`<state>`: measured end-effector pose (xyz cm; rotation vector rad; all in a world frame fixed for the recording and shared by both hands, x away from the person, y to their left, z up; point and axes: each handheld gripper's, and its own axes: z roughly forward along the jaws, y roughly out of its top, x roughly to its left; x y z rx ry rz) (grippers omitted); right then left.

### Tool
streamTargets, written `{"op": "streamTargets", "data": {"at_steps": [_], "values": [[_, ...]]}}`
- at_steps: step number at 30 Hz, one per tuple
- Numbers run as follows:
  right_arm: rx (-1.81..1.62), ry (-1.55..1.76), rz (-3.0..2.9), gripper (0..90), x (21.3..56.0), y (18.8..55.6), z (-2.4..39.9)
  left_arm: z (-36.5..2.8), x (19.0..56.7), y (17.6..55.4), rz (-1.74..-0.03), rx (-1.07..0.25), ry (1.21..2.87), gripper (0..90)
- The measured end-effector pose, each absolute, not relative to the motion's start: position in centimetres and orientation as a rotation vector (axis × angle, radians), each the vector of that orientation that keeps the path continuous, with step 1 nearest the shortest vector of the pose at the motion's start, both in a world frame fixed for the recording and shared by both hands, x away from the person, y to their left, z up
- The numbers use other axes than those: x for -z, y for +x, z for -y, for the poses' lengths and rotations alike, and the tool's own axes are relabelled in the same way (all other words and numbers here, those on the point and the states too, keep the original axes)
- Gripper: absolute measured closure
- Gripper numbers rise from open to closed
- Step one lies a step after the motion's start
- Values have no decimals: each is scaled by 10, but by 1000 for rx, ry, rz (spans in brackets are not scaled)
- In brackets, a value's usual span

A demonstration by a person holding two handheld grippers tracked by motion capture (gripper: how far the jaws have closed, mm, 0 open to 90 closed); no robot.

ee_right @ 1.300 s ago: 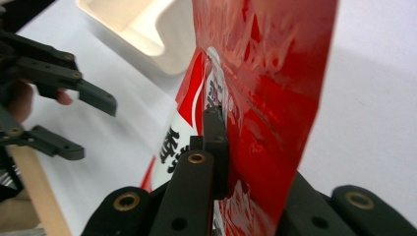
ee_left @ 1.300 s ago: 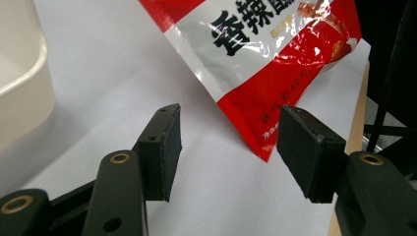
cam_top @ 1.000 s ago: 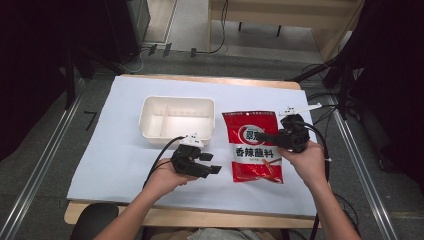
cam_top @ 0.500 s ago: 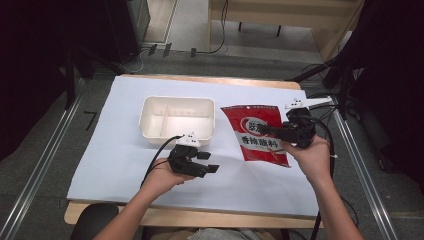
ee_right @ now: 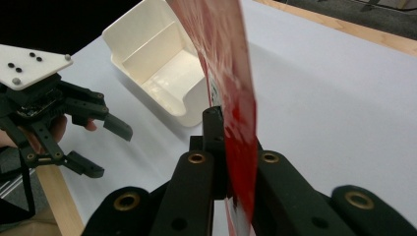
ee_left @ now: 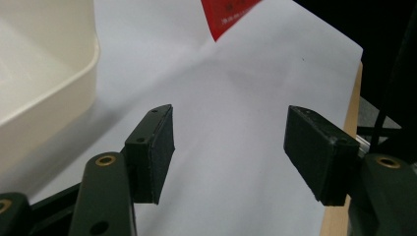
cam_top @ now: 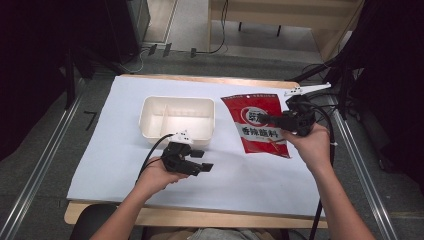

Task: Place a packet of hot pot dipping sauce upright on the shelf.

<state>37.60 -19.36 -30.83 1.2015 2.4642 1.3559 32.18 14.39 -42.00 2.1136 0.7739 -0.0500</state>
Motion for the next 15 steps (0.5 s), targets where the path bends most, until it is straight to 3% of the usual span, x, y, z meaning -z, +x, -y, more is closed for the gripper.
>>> {"op": "streamTargets", "data": {"at_steps": [15], "values": [[-1378,1153,-2458,900,280,400,173,-152,424,322,-753,70,2114,350]]}}
